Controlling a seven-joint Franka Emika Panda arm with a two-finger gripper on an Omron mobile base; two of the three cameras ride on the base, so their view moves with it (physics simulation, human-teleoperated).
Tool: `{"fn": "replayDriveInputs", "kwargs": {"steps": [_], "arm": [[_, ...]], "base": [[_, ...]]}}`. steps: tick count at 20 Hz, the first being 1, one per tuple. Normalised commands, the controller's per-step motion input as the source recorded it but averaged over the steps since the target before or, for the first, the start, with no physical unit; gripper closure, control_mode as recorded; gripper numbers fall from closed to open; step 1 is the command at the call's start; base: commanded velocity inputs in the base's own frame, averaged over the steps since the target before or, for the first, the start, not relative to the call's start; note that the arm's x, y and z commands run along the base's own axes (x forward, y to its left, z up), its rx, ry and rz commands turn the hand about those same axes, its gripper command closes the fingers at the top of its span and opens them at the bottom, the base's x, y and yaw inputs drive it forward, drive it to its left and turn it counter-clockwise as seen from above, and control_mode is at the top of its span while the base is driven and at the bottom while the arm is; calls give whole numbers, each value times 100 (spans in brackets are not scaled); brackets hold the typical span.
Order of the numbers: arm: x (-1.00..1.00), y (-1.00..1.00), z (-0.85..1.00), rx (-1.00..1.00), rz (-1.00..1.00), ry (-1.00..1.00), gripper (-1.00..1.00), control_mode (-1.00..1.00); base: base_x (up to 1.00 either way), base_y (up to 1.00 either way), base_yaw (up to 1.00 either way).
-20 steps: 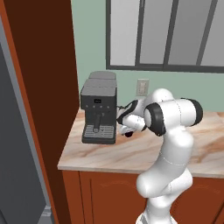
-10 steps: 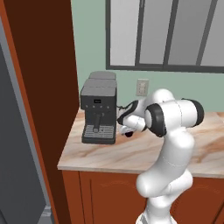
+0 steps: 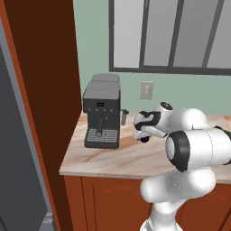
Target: Place the beer on the top shelf of the fridge to keep it out of children's reach, and place the mushroom and eggplant on lower shelves for easy access.
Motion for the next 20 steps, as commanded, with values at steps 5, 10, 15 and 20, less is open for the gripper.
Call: {"fn": "replayDriveInputs", "kwargs": {"steps": [5, 10, 15, 20], "arm": [[-51, -38, 96, -1, 0, 0, 100, -100], [-81, -12, 77, -10, 4, 0, 100, -100], [-91, 0, 71, -12, 7, -3, 100, -100], [-70, 0, 76, -7, 3, -15, 100, -100]], "base": [[0, 0, 0], [0, 0, 0], [0, 0, 0], [0, 0, 0]]}}
